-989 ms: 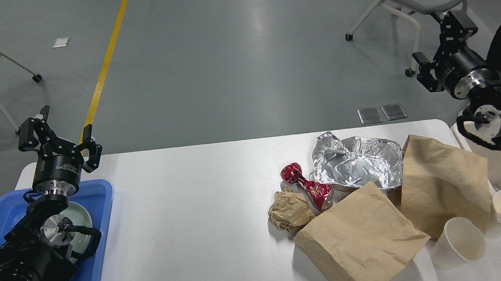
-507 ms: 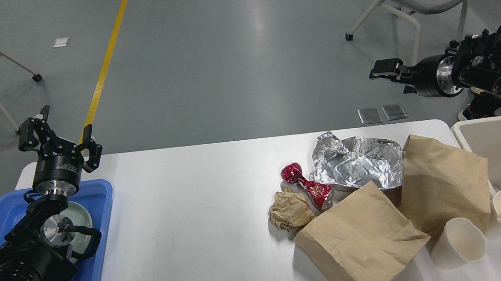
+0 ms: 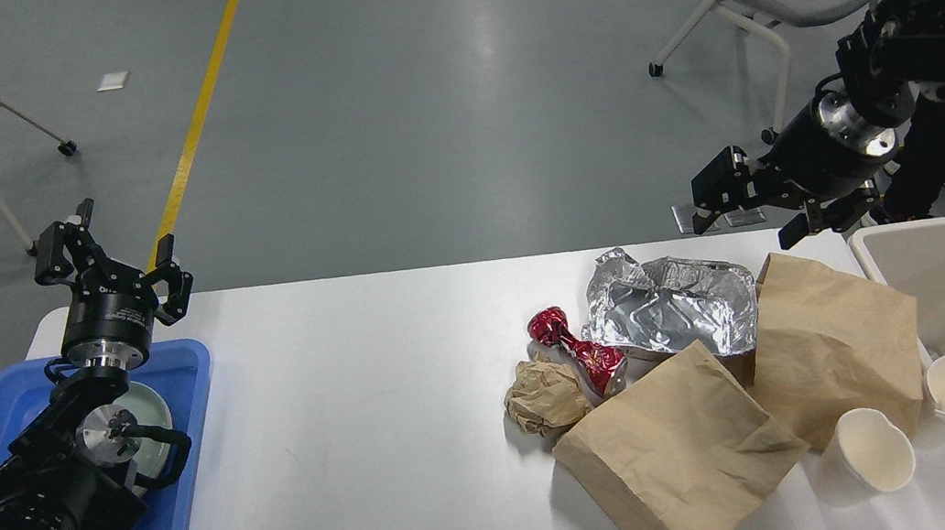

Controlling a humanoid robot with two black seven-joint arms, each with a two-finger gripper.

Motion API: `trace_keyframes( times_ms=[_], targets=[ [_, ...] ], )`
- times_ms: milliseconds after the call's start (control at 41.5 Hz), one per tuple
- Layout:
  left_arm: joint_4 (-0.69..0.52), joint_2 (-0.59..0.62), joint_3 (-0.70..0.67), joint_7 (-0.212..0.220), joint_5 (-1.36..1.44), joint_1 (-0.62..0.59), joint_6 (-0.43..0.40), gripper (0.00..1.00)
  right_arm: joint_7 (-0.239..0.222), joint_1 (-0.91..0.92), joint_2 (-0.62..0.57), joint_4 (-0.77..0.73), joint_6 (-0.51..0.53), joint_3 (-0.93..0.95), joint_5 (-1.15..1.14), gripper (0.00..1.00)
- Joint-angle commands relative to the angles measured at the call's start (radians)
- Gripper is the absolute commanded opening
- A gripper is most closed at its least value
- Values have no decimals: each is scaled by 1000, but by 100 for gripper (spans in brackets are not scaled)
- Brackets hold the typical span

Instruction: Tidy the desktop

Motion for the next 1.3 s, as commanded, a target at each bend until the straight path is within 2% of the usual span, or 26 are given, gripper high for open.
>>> trace_keyframes(
  times_ms=[0,121,193,386,482,651,868,1061,1182,1278],
  targets=[
    [0,0,0,0,0,0,0,97,-16,38,-3,28,92,-32,-17,100],
    [0,0,0,0,0,0,0,97,-38,0,-7,20,76,-55,-101,100],
    [0,0,0,0,0,1,0,97,-44,-91,-35,16,30,-67,-182,100],
    [0,0,0,0,0,0,0,97,-62,-301,-200,-63,-134,-84,-256,100],
    [0,0,0,0,0,0,0,97,-61,-318,-289,-66,-159,-70,-255,100],
    [0,0,0,0,0,0,0,97,-61,-393,-364,-69,-202,-59,-255,100],
    [0,0,0,0,0,0,0,97,-61,-491,-378,-81,-233,74,-248,100],
    [0,0,0,0,0,0,0,97,-62,-525,-375,-96,-250,80,-248,100],
    [0,0,0,0,0,0,0,97,-62,-609,-368,-130,-348,82,-248,100],
    [0,0,0,0,0,0,0,97,-64,-626,-366,-129,-463,103,-239,93]
  ],
)
